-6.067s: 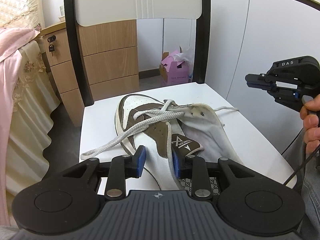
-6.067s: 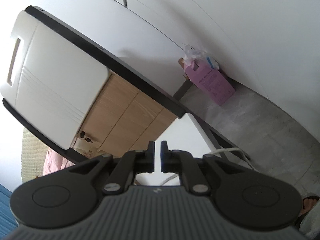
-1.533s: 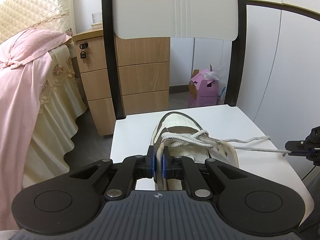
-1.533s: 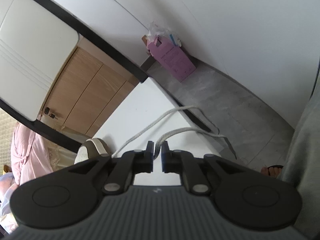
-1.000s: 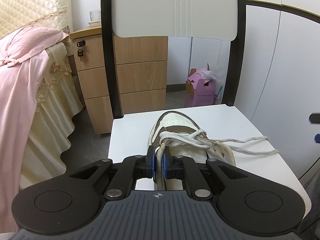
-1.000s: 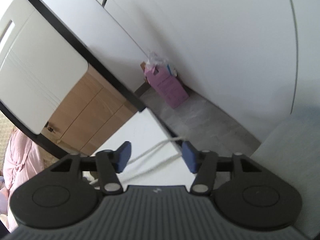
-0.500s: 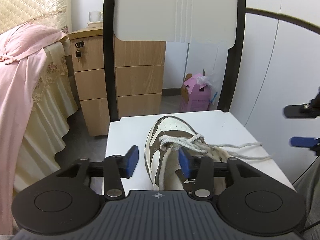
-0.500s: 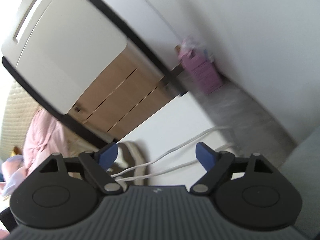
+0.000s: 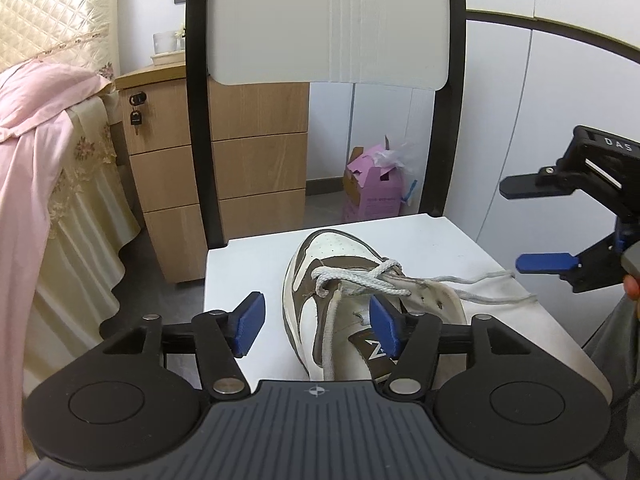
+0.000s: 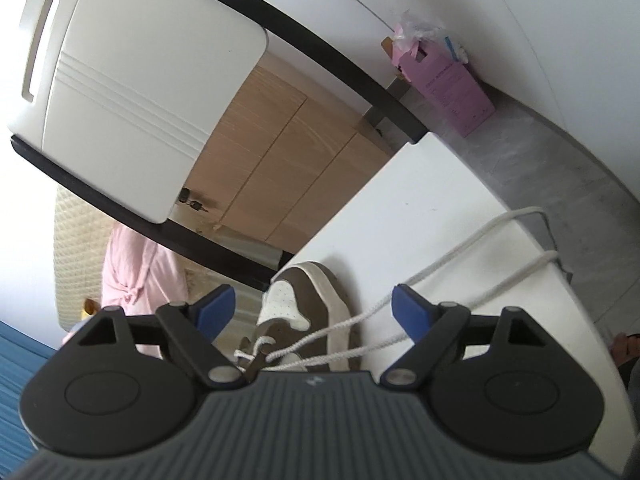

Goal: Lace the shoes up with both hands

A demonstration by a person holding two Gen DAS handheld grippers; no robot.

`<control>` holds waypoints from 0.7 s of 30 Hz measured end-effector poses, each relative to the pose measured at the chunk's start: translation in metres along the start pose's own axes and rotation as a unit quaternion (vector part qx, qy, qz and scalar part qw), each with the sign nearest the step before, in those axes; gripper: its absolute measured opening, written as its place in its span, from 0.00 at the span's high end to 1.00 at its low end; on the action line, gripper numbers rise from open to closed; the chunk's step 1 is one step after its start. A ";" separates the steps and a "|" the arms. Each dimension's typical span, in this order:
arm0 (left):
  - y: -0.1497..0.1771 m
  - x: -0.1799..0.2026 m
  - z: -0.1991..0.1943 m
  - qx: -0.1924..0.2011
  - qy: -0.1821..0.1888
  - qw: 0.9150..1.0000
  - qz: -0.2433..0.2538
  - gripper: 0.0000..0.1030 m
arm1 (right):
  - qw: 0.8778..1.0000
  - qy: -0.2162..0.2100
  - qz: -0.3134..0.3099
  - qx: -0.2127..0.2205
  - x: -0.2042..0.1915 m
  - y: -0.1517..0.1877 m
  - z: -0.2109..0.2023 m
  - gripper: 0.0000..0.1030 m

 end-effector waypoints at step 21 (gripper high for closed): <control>0.005 -0.011 0.015 -0.025 -0.016 1.000 -0.002 0.37 | 0.994 -0.018 0.073 -0.074 0.008 0.015 0.042 0.16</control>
Point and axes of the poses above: each gripper's, at about its wrist camera, not at the fingertips, and z roughly the way its jaws point, x to its right, y to its underside, the point moved 3 cm from there along z, roughly the way its jaws point, and after that the axes turned 5 degrees about x, right-handed, at the moved point
